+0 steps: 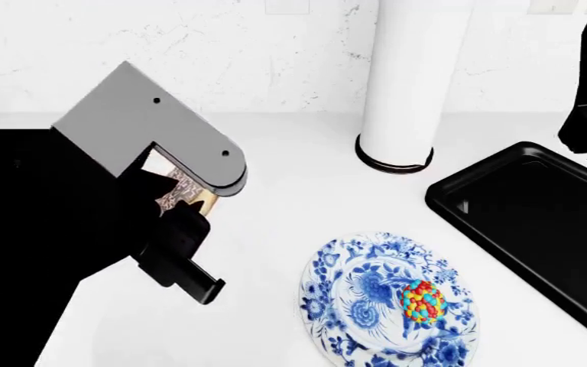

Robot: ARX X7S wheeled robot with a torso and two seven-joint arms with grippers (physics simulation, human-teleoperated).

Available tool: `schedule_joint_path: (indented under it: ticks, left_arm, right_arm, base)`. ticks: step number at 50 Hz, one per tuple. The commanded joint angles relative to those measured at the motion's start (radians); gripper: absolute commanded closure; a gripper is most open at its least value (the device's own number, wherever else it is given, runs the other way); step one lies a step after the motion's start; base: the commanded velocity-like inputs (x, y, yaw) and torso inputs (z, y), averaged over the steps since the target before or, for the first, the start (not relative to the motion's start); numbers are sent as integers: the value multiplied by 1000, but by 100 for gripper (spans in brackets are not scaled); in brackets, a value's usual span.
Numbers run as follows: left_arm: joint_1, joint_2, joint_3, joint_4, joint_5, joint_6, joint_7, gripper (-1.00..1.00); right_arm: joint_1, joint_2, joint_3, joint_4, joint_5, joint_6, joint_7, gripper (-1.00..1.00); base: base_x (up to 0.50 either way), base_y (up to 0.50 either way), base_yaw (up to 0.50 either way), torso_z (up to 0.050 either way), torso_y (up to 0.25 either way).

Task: Move the dessert items from the plate to the tray.

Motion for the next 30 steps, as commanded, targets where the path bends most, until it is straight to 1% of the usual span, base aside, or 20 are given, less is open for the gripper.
schedule_joint_path:
  ticks: [1, 7, 15, 30]
  left_arm:
    - [-61, -13, 1, -37, 9, -33, -3, 100]
    - [-86, -11, 1, -51, 39, -58, -5, 100]
    - [-88, -20, -19, -54, 72, -60, 12, 100]
    - [-78, -37, -52, -45, 120, -60, 48, 100]
  right_arm:
    - [47, -45, -128, 124, 58, 35, -12, -100]
    - [149, -72, -248, 202, 135, 107, 3, -100]
    - [254, -94, -391, 283, 255, 175, 49, -100]
    - [311, -94, -538, 329, 426, 196, 92, -100]
  base:
    - [0, 0, 0, 0, 0]
    - [0, 0, 0, 0, 0]
    - [0, 0, 0, 0, 0]
    - [0, 0, 0, 0, 0]
